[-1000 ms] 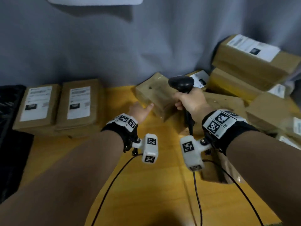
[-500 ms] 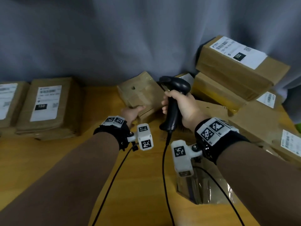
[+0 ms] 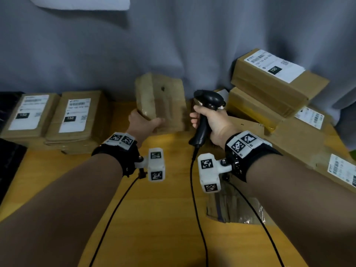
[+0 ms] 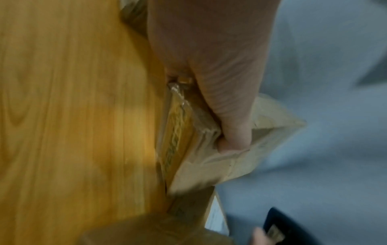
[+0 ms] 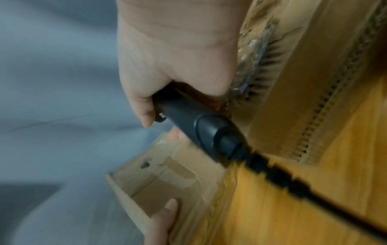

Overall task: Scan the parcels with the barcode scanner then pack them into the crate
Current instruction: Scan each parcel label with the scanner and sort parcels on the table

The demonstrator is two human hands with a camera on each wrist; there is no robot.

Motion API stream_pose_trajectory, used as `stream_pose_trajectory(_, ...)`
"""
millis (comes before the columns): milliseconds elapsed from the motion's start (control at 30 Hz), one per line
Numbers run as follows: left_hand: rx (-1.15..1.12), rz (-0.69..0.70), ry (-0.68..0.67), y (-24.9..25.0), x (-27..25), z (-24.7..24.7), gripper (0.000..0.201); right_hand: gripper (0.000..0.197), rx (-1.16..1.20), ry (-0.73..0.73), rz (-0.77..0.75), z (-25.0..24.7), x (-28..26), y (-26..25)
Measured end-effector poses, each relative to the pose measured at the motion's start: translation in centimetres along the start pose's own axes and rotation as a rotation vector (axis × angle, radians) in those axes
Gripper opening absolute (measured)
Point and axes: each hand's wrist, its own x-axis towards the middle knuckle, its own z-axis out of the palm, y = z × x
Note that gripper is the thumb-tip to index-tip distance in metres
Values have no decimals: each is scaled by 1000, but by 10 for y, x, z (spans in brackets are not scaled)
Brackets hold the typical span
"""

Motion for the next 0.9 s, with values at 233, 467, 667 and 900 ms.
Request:
stream_pose_trajectory(233,495,593,24,21,-49,-54,110,59,27,127,-16,4,-48,-29)
stream_pose_trajectory(467,825,1133,-37,35,-74,-58,102,88,-42,161,40,-11,-93,-35)
stream_pose_trajectory(667,932,1275,-78,44,-89,-57,100,54,17,159,-52,-16,-116,-22)
stream_pose_trajectory(900,376,826,-114,64,-103,-53,75,47,-258,98,-381,-52,-127,-24)
